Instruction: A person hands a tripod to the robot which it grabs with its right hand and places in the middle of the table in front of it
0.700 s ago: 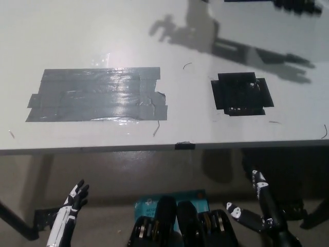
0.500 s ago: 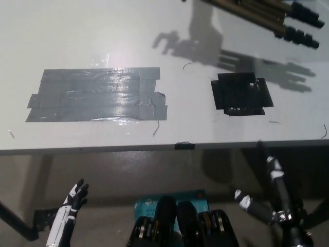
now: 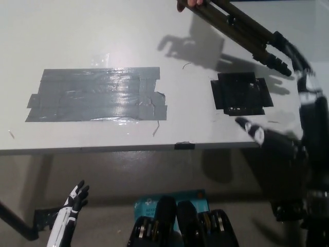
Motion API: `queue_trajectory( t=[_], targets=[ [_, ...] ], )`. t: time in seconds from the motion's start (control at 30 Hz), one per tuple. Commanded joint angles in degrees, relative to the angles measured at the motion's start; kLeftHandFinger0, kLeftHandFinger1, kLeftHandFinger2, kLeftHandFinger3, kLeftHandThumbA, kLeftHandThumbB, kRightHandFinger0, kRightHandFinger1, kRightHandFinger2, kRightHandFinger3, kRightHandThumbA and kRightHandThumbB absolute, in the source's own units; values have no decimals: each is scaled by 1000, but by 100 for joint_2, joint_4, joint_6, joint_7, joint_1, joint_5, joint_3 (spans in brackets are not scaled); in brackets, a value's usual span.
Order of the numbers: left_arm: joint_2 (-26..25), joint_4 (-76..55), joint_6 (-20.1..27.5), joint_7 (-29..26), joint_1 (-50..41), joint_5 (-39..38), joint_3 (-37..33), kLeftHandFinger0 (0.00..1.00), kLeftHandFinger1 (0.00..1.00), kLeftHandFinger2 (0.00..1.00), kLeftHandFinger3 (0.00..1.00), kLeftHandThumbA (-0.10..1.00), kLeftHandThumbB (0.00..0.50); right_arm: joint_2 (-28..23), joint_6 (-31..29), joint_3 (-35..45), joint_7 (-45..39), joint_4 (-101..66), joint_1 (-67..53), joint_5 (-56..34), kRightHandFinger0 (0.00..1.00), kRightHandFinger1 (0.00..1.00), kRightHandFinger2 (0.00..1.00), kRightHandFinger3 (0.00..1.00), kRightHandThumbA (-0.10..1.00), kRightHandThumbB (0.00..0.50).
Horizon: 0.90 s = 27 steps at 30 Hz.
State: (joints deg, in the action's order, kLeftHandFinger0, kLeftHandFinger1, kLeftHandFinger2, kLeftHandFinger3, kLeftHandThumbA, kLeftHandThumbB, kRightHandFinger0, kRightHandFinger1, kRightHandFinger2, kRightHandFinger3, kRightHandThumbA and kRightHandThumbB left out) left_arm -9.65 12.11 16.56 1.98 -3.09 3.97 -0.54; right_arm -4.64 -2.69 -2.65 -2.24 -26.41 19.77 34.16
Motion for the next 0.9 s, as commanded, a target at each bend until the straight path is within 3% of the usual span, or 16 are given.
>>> queue_trajectory(
  t=[0.0, 0.07, 0.3, 0.63, 0.73, 0.87],
  targets=[
    [-108, -77, 273, 98, -90, 176, -122, 1000, 1000, 1000, 1000, 1000, 322, -185, 1172, -92, -721, 202, 1347, 1563, 1000, 1000, 1000, 1000, 974, 439],
    [-82, -40, 292, 93, -64, 180, -141, 1000, 1000, 1000, 1000, 1000, 319, -288, 1370, -163, -830, 709, 1784, 1562, 1000, 1000, 1000, 1000, 957, 412],
    [-91, -29, 288, 77, 50, 198, -183, 1000, 1000, 1000, 1000, 1000, 313, -533, 1775, -348, -715, 2434, 2934, 1581, 1000, 1000, 1000, 1000, 943, 418],
    [-148, 56, 360, 150, 125, 144, -227, 1000, 1000, 1000, 1000, 984, 303, -542, 1851, -357, -453, 4405, 3933, 956, 1000, 1000, 1000, 1000, 918, 408],
    [-174, 80, 412, 180, 128, 148, -252, 1000, 1000, 1000, 1000, 982, 293, -550, 1786, -369, -378, 4734, 4095, 899, 1000, 1000, 1000, 1000, 949, 444],
    [-191, 74, 387, 205, 104, 175, -283, 1000, 1000, 1000, 1000, 962, 295, -575, 1766, -475, -354, 5169, 4330, 902, 1000, 1000, 1000, 1000, 966, 453]
  ],
)
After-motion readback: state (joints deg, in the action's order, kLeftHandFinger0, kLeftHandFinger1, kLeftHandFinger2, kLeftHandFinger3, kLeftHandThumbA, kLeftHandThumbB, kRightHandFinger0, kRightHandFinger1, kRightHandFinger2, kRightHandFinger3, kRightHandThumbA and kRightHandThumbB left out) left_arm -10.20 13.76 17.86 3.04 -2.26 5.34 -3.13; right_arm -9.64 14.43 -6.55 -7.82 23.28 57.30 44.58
